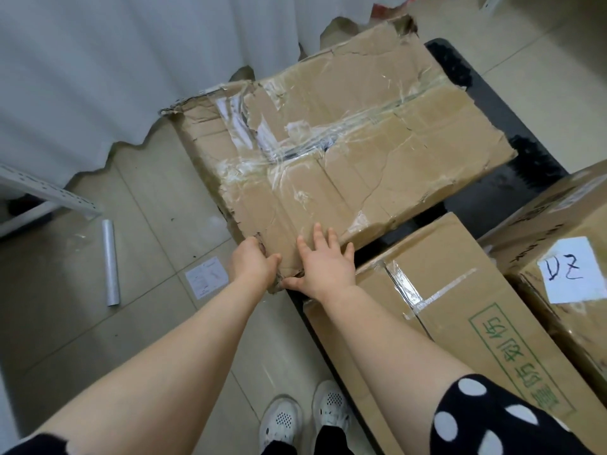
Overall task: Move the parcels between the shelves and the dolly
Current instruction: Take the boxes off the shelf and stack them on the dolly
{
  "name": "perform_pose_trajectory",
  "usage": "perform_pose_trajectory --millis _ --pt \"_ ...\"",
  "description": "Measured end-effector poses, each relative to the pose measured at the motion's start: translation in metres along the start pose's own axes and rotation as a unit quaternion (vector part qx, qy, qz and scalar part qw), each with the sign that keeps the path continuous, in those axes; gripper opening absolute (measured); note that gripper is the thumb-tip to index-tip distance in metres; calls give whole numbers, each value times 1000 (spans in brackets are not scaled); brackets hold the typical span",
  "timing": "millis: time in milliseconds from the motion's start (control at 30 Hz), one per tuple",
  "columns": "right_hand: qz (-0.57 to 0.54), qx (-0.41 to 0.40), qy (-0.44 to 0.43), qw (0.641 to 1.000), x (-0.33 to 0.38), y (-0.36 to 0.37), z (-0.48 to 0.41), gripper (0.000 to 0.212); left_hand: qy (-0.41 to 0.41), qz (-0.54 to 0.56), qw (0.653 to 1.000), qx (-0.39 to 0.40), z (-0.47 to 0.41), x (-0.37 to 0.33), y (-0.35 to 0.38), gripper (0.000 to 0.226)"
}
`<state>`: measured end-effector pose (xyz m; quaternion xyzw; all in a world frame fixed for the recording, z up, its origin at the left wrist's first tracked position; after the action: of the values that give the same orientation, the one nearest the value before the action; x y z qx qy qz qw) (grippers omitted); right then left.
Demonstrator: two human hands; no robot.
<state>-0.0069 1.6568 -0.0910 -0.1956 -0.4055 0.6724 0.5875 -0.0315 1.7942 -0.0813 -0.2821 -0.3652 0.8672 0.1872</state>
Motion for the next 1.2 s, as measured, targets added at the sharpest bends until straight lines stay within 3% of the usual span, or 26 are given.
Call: perform_pose_trajectory --millis 233,433,600,700,833,1000,1200 --pt "20 6 2 1000 -10 5 9 91 8 -25 1000 15 13 -2 13 23" --pt "-20 13 3 1000 -12 9 11 97 -18 15 1000 13 13 8 16 36" --pt "-63 9 55 996 -16 7 11 103 -119 169 978 -22 7 28 9 77" --pt "-126 -3 108 986 -24 5 11 116 -181 213 960 26 2 37 25 91" --pt "-209 22 138 968 -33 8 1 131 -192 283 936 82 -2 30 46 67" --pt "-224 22 117 967 -25 7 -13 121 -180 273 944 50 -18 32 44 70" --pt "-202 -13 75 976 -11 -16 -48 107 -140 283 949 -9 -64 13 6 50"
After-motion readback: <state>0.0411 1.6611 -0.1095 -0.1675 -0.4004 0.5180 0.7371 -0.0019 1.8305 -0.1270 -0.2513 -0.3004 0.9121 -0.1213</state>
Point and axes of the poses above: each hand's wrist, its own z-axis away from the middle knuckle, its own y-axis out of the palm, x = y × z, the point moved 10 cm from there along -z, towards the middle knuckle, and after that the axes turned 2 degrees about -x, right-handed, at the moved point
